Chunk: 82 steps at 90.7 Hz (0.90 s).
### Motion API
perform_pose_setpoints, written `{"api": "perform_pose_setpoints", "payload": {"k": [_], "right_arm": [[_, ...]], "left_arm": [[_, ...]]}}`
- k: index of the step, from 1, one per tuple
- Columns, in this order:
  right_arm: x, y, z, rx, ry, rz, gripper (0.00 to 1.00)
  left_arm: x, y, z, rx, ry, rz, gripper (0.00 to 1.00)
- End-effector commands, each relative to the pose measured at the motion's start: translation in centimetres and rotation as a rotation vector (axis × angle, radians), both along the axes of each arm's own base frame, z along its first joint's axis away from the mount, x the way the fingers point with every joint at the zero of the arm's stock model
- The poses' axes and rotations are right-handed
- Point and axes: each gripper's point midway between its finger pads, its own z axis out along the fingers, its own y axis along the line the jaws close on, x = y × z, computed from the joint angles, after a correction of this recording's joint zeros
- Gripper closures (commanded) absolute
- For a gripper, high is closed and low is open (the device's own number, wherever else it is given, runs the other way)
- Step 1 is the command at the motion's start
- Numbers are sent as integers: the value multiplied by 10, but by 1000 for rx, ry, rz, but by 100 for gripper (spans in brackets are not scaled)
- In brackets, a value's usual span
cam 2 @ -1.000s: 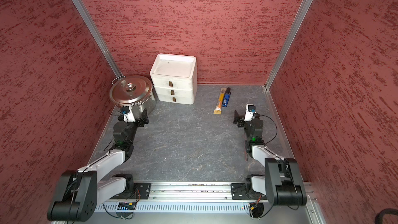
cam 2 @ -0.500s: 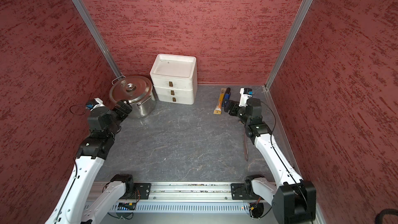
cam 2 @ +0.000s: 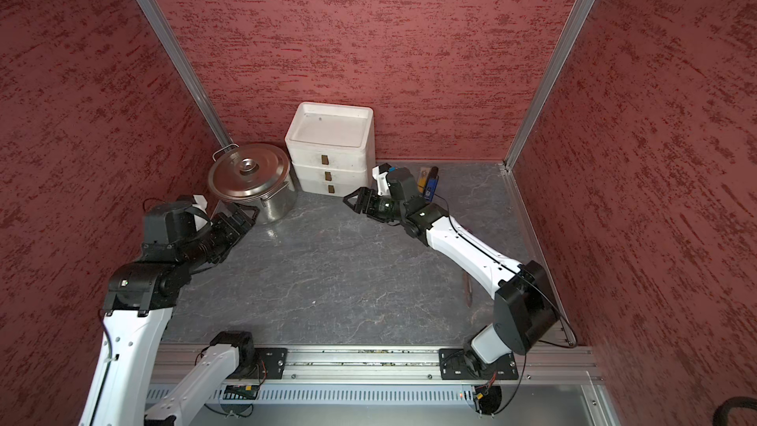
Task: Stir the soup with a spoon
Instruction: Move the pan to the center of the board.
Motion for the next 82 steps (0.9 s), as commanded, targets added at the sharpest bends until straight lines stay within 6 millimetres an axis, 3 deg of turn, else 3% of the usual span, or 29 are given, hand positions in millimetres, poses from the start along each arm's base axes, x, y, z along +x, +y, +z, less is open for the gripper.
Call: {"api": "perform_pose_setpoints", "payload": {"k": [1,18,43,58,82], "right_arm": [[-12,45,21,108,60,30,30],[-10,109,8,155,133,16,34],[17,181,-8,282,199,-39,41],[35,204,-16,349,212,-89,43],[65,218,-40,356,212,-188,44]], "left_arm": [[-17,-4,6,62,36,-78,0],[-39,10,35,214,-7,-94,0],[-66,2,32,190,-61,-133,0],[-78,0,32,191,-76,-144,0],[-91,-2,34,191,-93,-161,0]]}}
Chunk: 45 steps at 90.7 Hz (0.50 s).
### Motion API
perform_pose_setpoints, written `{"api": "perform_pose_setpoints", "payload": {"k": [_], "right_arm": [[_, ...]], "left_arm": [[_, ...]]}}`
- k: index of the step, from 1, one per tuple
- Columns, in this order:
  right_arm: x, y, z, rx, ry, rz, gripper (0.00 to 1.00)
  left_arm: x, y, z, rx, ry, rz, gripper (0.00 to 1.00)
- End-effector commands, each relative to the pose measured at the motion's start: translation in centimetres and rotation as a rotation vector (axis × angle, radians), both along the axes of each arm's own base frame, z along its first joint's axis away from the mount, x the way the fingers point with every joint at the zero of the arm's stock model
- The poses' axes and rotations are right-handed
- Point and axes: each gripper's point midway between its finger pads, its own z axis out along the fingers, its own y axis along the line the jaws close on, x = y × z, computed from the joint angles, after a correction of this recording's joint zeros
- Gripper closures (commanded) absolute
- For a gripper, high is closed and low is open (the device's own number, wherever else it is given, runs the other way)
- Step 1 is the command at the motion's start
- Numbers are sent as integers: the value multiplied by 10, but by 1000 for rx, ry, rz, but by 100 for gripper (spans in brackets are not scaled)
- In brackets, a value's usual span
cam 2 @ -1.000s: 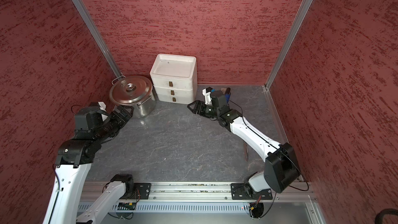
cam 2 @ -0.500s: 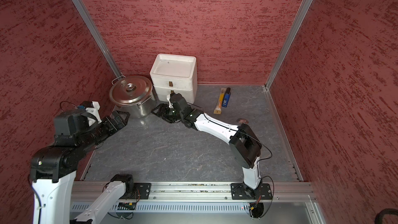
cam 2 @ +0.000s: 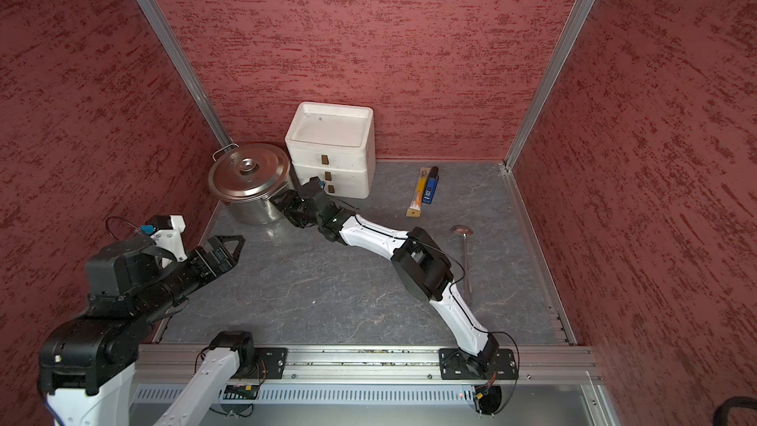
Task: Stir the soup with a spoon
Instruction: Move the pan to the center of the board.
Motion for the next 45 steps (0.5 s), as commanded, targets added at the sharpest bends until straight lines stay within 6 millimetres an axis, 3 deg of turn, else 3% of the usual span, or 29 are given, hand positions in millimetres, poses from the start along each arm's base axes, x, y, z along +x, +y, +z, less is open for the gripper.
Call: {"api": "perform_pose_setpoints", "payload": {"k": [1,45], "right_arm": [[15,6,11,46,-24,-77,44],[47,27,-7,35,13,-151,52]], "left_arm": [[-7,-4,-1,5,1,-34,0],[-13,-3,6,22,-28,-36,0]]}}
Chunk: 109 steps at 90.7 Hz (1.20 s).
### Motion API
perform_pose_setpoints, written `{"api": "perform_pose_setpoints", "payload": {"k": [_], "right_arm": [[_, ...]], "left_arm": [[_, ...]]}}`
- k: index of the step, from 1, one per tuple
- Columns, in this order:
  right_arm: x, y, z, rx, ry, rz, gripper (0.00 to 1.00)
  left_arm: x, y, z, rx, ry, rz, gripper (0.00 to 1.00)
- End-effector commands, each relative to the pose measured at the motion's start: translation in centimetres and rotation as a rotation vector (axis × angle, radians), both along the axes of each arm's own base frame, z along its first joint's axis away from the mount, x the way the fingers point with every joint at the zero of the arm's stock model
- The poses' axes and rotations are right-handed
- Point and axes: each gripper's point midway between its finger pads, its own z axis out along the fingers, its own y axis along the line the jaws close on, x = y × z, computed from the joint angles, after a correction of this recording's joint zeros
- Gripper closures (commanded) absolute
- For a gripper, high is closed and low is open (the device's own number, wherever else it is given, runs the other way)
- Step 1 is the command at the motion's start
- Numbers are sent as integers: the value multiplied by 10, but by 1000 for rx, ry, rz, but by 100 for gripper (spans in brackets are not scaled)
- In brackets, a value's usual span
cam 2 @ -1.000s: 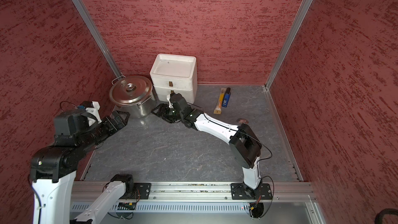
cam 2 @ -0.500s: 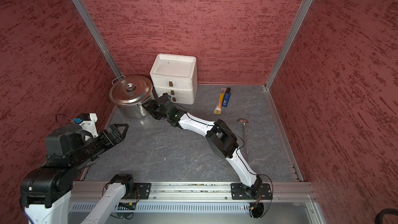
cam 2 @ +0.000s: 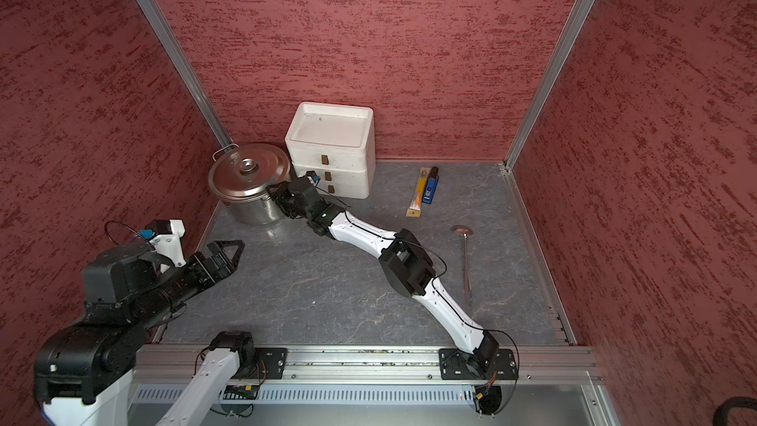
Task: Stir the soup with a spoon
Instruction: Move the pan to the center of the board.
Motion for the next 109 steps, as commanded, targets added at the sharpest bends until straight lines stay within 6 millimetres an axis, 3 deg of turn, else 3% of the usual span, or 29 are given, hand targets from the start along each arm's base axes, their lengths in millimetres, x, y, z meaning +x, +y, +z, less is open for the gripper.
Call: {"api": "perform_pose_setpoints", "payload": {"k": [1,60,94,109], "right_arm": [[5,2,-9,-15,27,-36,52],[24,0,-29,-15,89,-82,72],[17,-11,0,-116,19,-35,99],[6,-16,17,-159,-15,41,100]], "left_arm": [[-6,-2,8,13,-31,-21,0],[-2,-1,12,34,-46,-30,0],[3,0,17,44,-67,-29,0],[5,1,23,54,-89,-24,0]]}}
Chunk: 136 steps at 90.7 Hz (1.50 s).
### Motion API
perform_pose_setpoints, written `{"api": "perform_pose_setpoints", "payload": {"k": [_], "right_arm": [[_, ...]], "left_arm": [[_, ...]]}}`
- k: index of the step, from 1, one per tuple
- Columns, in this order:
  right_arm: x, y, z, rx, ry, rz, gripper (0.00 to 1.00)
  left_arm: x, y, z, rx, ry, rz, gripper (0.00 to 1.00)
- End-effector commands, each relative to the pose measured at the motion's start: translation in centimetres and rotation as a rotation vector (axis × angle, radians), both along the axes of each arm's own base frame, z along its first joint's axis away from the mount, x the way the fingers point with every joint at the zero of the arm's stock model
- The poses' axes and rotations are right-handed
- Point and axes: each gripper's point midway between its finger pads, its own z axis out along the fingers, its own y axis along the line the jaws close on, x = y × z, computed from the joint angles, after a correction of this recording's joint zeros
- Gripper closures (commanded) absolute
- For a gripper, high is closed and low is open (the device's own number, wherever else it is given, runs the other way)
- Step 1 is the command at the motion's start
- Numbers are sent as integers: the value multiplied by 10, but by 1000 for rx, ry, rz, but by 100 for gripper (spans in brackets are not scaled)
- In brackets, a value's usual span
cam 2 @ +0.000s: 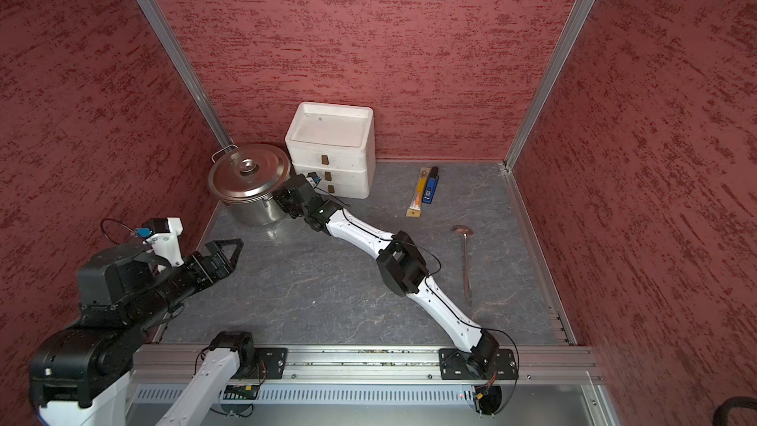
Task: Stir the soup with a spoon
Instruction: Move the pan to the center of the board.
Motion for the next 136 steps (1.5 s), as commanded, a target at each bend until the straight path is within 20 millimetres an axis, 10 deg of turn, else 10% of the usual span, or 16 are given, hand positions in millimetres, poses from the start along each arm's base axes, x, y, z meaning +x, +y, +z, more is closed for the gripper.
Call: {"api": "perform_pose_setpoints", "payload": {"k": [1,45,98,136], "right_arm": [[-12,-10,43,-58,-85,85,100],[-111,-64,65,-137,-80,502,100],[-204,-330,63,-266,36,588,100],[-200,-422,29,-439,104,483,100]], "left_arm": [[4,1,14,24,-53,-6,0],[13,8,34,60,-115,22,0],[48,-1,15,19,-32,-10,0],[86,-33,-26,-85,86,-116,0]]}}
